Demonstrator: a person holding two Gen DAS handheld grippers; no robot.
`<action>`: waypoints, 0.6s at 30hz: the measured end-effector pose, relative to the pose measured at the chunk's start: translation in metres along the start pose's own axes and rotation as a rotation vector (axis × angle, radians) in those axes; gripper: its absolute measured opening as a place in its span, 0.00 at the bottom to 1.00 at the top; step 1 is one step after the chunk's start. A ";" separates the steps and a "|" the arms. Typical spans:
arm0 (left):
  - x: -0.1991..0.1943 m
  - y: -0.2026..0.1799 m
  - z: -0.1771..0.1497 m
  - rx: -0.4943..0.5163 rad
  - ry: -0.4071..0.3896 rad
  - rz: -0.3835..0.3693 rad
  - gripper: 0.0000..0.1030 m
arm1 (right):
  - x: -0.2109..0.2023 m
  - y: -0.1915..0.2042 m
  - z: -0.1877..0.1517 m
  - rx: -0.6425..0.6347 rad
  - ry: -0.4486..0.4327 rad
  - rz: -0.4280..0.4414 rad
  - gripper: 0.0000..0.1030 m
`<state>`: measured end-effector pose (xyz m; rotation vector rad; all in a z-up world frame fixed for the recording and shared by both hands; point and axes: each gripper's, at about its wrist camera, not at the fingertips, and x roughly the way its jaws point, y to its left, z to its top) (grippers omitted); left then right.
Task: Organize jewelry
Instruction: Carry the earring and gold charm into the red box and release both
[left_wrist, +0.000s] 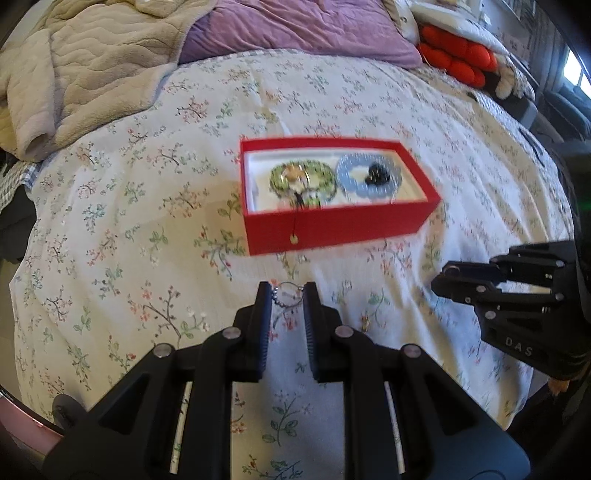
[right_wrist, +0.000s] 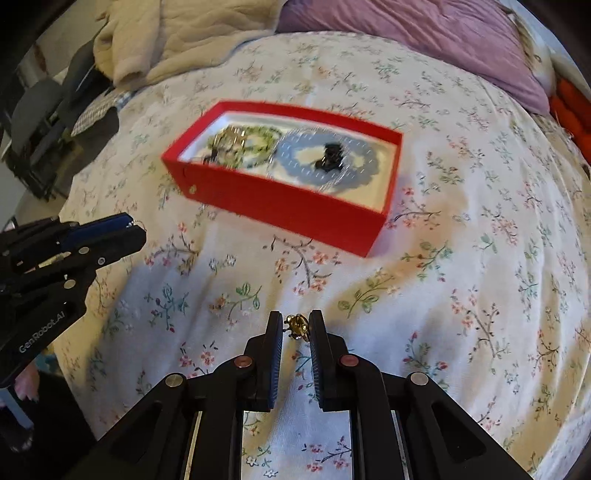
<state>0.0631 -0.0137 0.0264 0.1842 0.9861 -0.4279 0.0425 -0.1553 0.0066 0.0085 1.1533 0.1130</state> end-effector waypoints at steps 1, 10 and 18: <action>-0.002 0.002 0.004 -0.013 -0.007 -0.005 0.18 | -0.002 -0.002 0.002 0.008 -0.007 0.003 0.14; -0.002 0.014 0.031 -0.102 -0.045 -0.030 0.18 | -0.024 -0.021 0.027 0.083 -0.088 0.013 0.14; 0.017 0.004 0.051 -0.118 -0.062 -0.075 0.18 | -0.017 -0.029 0.053 0.165 -0.120 0.061 0.14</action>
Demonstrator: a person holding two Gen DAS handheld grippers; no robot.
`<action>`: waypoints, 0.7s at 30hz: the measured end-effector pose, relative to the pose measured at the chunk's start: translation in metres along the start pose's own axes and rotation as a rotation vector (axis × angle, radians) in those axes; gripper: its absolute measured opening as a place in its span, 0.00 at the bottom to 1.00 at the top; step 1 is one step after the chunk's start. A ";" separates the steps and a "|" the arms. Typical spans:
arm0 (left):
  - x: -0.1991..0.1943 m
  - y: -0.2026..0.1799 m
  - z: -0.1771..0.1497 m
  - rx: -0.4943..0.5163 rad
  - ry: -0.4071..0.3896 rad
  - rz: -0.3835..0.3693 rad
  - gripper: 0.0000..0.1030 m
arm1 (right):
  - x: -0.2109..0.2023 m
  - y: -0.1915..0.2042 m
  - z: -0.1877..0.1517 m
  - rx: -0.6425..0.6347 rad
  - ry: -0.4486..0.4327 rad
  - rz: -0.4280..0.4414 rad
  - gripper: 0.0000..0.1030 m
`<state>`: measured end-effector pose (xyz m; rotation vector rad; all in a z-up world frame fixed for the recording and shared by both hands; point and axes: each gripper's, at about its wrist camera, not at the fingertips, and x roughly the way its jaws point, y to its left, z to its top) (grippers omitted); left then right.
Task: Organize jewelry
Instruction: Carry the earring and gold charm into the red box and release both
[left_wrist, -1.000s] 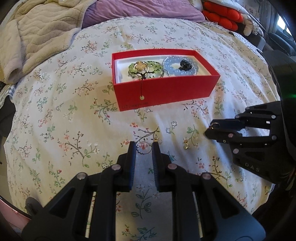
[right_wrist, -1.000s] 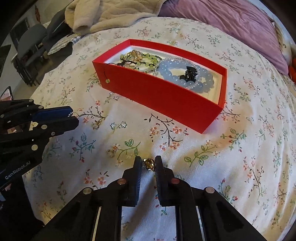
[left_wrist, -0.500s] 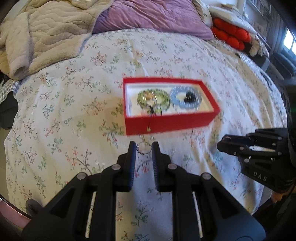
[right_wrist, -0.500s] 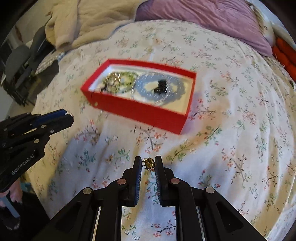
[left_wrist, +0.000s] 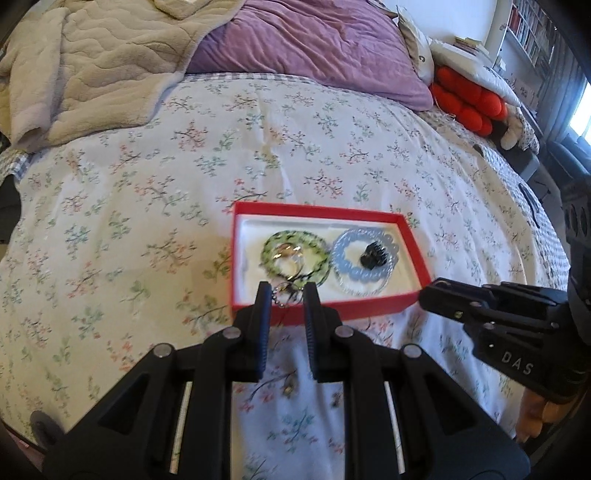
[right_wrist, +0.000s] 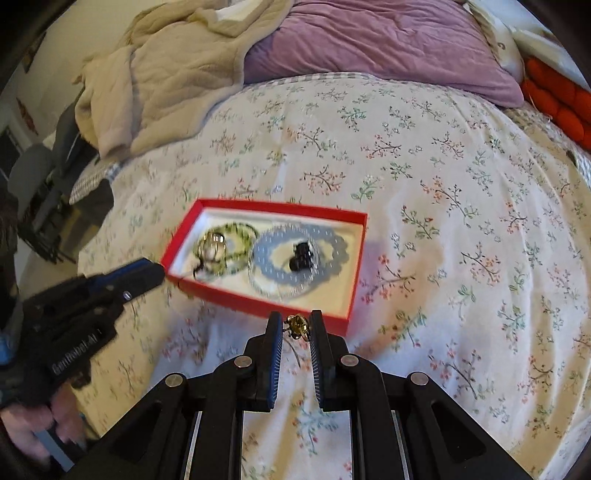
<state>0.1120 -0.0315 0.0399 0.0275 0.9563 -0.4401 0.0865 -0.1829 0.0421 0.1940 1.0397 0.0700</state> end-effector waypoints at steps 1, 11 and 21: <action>0.003 -0.001 0.001 0.001 0.002 -0.004 0.18 | 0.002 -0.001 0.002 0.011 0.001 0.006 0.14; 0.032 -0.011 0.008 0.016 0.033 -0.007 0.18 | 0.023 -0.010 0.016 0.098 0.028 0.025 0.14; 0.038 -0.009 0.009 0.004 0.051 -0.015 0.19 | 0.028 -0.021 0.018 0.126 0.048 0.022 0.15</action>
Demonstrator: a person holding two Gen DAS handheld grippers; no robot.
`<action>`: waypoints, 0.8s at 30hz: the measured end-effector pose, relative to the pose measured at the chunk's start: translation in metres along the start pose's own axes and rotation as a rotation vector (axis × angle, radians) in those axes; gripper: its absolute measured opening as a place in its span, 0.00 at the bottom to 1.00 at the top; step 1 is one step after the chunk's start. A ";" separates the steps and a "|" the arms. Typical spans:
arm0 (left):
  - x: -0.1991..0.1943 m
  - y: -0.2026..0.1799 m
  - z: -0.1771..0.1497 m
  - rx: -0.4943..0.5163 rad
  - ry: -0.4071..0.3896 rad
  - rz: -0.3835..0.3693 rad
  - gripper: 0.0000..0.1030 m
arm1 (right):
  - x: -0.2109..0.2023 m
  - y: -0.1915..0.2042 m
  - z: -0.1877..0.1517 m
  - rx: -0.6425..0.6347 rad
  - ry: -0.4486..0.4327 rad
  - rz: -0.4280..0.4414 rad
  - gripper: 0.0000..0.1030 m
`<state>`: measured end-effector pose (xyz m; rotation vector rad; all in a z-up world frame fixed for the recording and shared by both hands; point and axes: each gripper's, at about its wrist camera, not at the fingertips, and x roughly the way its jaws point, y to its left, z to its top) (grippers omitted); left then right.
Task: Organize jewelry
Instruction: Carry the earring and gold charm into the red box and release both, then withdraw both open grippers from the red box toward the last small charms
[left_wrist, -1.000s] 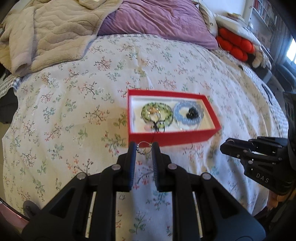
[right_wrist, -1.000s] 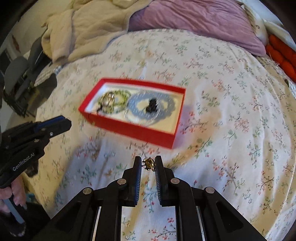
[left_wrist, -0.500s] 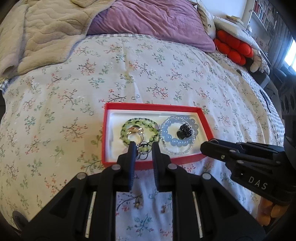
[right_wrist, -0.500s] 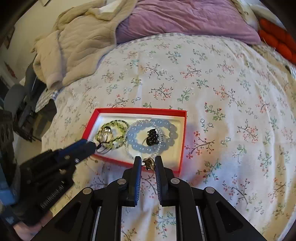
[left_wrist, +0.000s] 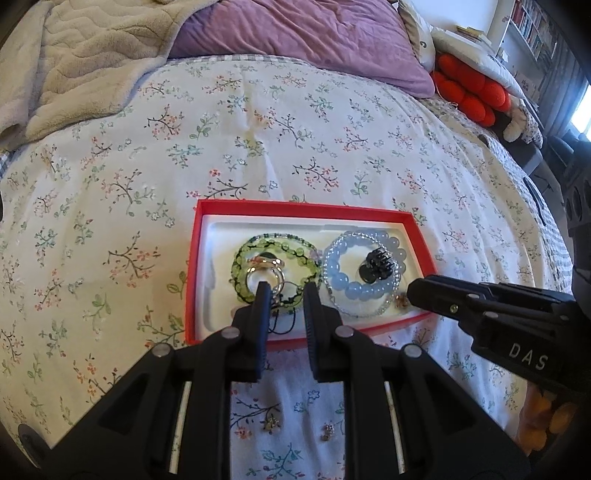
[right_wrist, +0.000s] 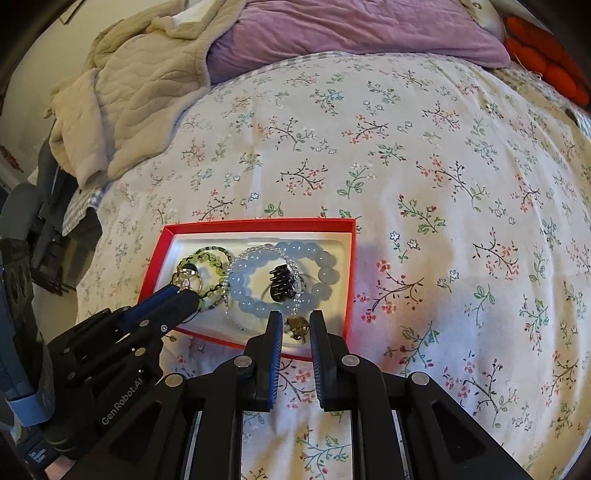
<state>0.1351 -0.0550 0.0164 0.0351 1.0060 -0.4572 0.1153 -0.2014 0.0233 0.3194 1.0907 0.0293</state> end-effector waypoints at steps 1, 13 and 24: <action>-0.001 0.000 0.000 0.001 0.002 -0.003 0.19 | -0.001 0.000 0.000 0.001 -0.001 0.001 0.16; -0.022 -0.004 -0.005 0.008 -0.011 0.010 0.53 | -0.024 -0.007 -0.004 -0.013 -0.032 -0.001 0.18; -0.041 0.004 -0.023 0.009 0.033 0.040 0.78 | -0.045 -0.017 -0.021 -0.032 -0.035 -0.012 0.28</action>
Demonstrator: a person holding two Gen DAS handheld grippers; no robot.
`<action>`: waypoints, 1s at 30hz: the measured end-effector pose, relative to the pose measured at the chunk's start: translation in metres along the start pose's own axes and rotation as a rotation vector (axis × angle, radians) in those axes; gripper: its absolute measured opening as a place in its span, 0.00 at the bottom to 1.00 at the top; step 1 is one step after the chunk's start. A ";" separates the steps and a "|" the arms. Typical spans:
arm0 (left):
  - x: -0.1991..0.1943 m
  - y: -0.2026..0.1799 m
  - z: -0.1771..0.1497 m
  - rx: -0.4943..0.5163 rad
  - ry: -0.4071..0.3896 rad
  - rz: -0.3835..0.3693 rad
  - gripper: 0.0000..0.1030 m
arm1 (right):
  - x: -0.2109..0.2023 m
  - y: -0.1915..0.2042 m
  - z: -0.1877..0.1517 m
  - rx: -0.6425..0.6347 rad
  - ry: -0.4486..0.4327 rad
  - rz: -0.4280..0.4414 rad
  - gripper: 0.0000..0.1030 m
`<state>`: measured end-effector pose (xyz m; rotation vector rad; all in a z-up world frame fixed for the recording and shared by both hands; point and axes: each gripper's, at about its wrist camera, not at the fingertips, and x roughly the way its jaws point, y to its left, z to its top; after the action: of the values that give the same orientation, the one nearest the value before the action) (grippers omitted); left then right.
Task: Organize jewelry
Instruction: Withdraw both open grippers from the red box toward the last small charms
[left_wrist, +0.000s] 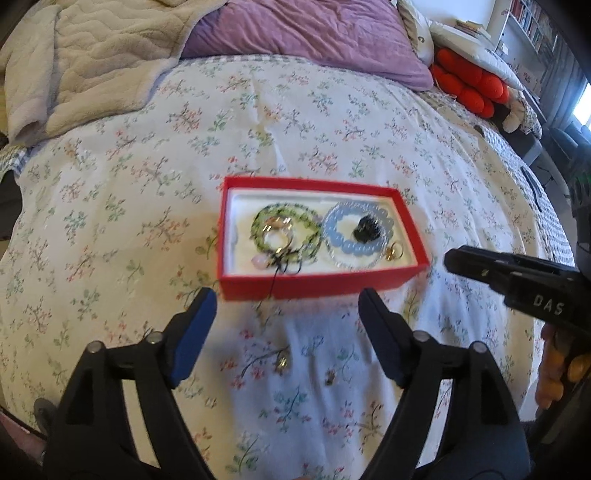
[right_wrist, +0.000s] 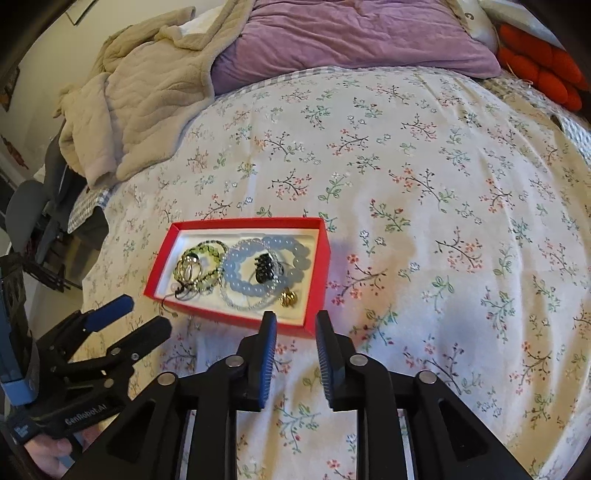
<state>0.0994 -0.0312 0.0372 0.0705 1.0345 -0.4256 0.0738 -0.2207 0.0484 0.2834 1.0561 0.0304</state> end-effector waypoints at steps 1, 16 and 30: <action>0.000 0.002 -0.003 -0.005 0.012 0.003 0.79 | -0.002 -0.001 -0.002 -0.003 -0.001 -0.002 0.35; 0.002 0.043 -0.050 -0.071 0.203 -0.028 0.79 | -0.014 0.006 -0.039 -0.075 0.004 -0.064 0.71; 0.011 0.042 -0.085 0.022 0.235 0.063 0.79 | 0.014 0.033 -0.074 -0.191 0.082 -0.121 0.75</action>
<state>0.0503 0.0260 -0.0222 0.1757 1.2555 -0.3775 0.0203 -0.1707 0.0104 0.0453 1.1411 0.0346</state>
